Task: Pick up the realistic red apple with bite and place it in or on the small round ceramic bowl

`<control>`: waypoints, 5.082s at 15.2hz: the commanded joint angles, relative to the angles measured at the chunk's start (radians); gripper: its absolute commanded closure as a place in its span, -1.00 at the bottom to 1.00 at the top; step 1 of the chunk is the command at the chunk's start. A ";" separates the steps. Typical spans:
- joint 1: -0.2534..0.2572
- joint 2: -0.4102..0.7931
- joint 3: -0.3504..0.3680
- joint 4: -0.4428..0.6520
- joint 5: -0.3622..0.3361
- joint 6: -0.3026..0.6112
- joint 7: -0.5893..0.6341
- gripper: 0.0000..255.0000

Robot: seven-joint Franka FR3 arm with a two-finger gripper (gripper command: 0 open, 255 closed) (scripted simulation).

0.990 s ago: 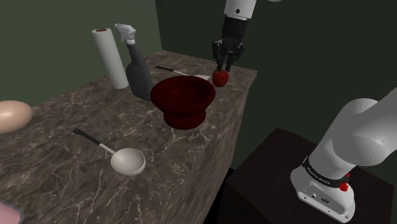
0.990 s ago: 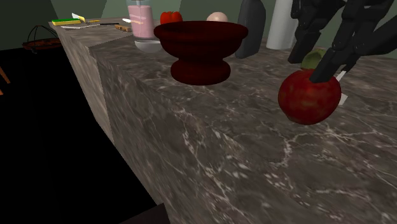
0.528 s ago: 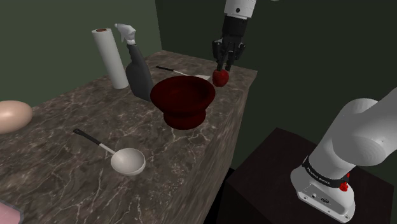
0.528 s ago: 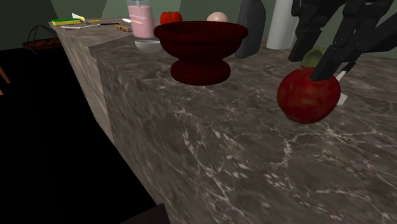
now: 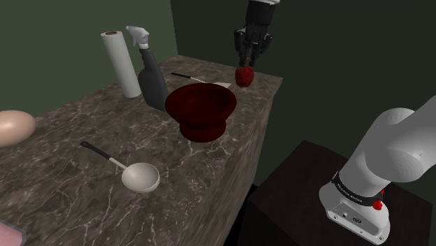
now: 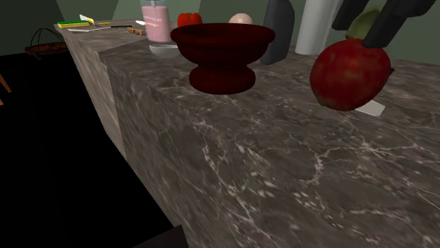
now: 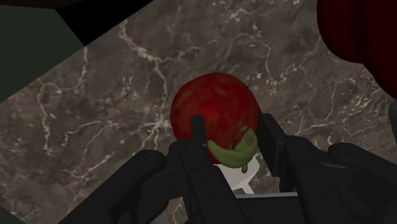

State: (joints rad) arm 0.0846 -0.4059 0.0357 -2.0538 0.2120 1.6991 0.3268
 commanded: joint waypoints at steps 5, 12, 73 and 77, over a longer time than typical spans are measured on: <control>0.000 0.018 -0.002 0.098 -0.003 -0.079 0.016 1.00; 0.001 0.048 -0.006 0.221 -0.005 -0.171 0.032 1.00; 0.160 0.140 0.285 0.280 0.026 -0.045 0.460 -1.00; 0.156 0.154 0.277 0.360 0.021 -0.114 0.465 -1.00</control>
State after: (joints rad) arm 0.2429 -0.2571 0.3168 -1.7295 0.2349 1.6173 0.7907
